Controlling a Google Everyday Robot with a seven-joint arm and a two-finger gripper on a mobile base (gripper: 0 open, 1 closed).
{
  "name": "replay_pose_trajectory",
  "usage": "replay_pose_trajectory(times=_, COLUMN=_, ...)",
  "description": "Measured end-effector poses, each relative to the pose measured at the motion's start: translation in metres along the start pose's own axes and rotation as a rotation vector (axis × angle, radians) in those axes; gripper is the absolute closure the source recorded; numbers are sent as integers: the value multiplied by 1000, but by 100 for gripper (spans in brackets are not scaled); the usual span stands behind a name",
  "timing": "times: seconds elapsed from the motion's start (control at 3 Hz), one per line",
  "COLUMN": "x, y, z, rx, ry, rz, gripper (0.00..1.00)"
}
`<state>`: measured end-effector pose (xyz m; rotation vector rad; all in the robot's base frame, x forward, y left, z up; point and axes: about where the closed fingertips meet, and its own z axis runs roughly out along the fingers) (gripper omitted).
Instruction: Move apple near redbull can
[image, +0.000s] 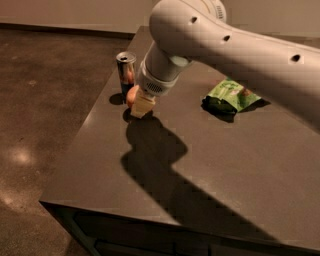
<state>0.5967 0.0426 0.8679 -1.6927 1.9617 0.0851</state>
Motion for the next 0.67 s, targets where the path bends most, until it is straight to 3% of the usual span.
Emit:
replay_pose_trajectory(times=0.33, x=2, y=3, z=9, rx=-24, ry=14, rz=-12, gripper=0)
replay_pose_trajectory(times=0.67, x=2, y=3, z=9, rx=-24, ry=14, rz=-12, gripper=0)
